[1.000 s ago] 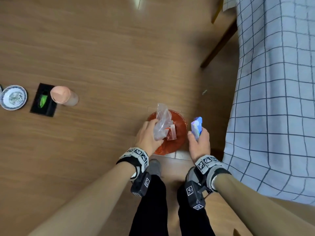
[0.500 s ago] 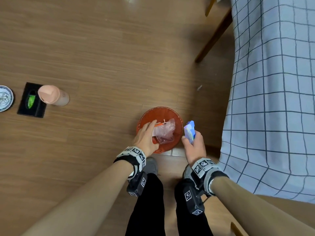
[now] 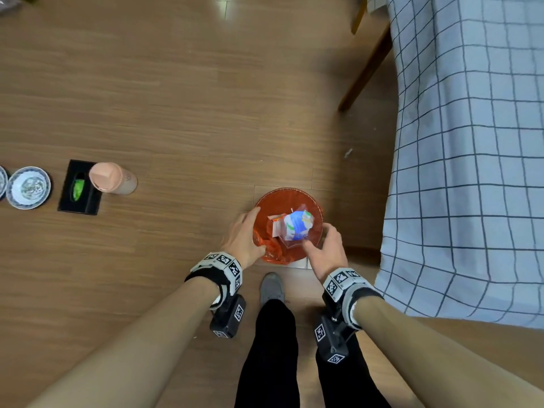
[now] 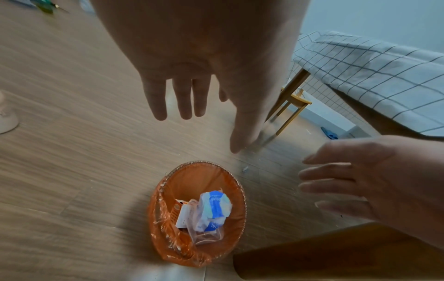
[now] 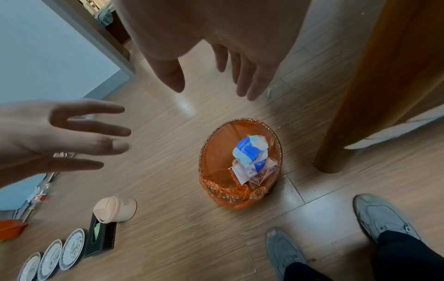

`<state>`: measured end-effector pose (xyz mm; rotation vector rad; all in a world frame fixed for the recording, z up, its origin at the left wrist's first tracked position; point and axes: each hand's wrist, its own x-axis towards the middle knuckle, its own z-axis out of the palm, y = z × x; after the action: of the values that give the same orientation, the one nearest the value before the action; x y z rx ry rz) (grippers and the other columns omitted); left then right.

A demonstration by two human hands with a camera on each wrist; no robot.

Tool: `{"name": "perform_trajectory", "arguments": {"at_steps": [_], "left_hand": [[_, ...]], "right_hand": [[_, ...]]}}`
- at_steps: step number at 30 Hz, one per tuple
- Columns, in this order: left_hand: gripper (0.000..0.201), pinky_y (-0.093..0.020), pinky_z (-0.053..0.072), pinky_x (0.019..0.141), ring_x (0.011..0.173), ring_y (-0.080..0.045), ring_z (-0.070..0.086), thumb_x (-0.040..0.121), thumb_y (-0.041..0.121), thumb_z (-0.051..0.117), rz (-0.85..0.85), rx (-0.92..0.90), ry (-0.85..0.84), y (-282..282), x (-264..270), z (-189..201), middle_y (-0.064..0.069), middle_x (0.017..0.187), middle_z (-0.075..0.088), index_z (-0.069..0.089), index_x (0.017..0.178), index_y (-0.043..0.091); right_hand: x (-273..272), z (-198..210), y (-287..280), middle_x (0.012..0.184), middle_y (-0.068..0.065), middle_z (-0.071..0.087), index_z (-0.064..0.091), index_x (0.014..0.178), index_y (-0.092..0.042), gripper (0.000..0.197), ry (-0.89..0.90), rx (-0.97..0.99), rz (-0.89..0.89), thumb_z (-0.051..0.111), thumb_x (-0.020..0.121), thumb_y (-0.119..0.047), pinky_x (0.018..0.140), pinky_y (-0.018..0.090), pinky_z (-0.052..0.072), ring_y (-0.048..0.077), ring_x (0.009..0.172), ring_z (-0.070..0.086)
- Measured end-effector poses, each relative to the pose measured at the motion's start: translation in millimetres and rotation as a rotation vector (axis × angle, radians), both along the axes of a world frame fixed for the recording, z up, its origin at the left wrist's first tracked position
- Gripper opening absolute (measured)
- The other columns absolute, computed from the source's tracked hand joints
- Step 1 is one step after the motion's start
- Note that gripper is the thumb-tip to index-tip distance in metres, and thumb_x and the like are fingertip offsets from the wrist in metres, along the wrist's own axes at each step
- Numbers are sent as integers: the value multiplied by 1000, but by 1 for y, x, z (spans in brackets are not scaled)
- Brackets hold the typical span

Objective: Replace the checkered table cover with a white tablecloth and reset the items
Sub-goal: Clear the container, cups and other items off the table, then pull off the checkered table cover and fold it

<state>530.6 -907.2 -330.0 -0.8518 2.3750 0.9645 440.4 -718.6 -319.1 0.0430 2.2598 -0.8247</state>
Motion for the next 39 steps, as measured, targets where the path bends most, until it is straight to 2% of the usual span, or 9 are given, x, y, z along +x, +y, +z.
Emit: {"name": "perform_trajectory", "arguments": {"at_steps": [5,8,12,16,19,23,29,34,39], "left_hand": [[95,-44,40,109,134,-25,41,74,32,80,-72,-7,26,3,-2,44,1,144,45,25,151,31],[91,-40,37,109,135,-22,38,78,27,77,-147,-14,33,14,-3,79,0,145,43,24,153,28],[88,-38,40,107,136,-20,38,82,28,73,-292,-81,62,39,1,120,3,148,40,22,153,28],[85,-38,45,102,131,-20,42,84,32,70,-423,-137,71,70,10,154,2,147,42,22,153,27],[79,-37,46,98,127,-21,43,85,32,67,-500,-164,59,94,19,175,1,144,43,25,152,25],[79,-36,44,99,129,-24,41,85,30,64,-637,-171,66,125,20,200,-1,147,41,24,153,25],[76,-37,44,99,129,-24,42,86,31,61,-746,-166,140,160,2,238,-3,146,41,25,152,25],[73,-39,42,103,132,-24,40,87,30,61,-887,-185,178,179,-23,256,-3,148,39,27,152,23],[76,-40,39,109,139,-25,34,85,24,61,-1130,-222,177,191,-56,257,-4,154,33,26,153,23]], "right_hand": [[20,37,3,139,2,47,40,141,-18,60,6,-35,-44,68,89,-26,102,36,48,12,112,56],[29,65,8,138,2,48,40,141,-18,59,26,-61,-65,68,89,-25,104,38,48,14,114,57],[39,105,27,137,1,50,42,139,-19,56,68,-96,-66,67,89,-24,100,30,48,9,108,56],[53,133,69,143,1,48,39,143,-19,59,93,-78,-16,62,90,-27,106,35,43,16,125,52],[64,144,111,146,3,47,38,145,-17,59,79,-63,-26,60,91,-24,109,37,40,20,130,49],[79,155,167,145,4,47,42,144,-16,57,52,-40,-163,60,90,-21,110,38,41,21,127,51],[86,172,234,147,12,43,40,145,-9,58,77,36,-236,60,91,-15,110,38,39,27,128,50],[90,192,262,147,11,43,41,144,-12,56,88,61,-372,60,91,-15,106,40,42,27,124,52],[94,200,274,146,9,45,40,144,-13,55,105,68,-472,59,93,-19,106,39,42,25,125,52]]}}
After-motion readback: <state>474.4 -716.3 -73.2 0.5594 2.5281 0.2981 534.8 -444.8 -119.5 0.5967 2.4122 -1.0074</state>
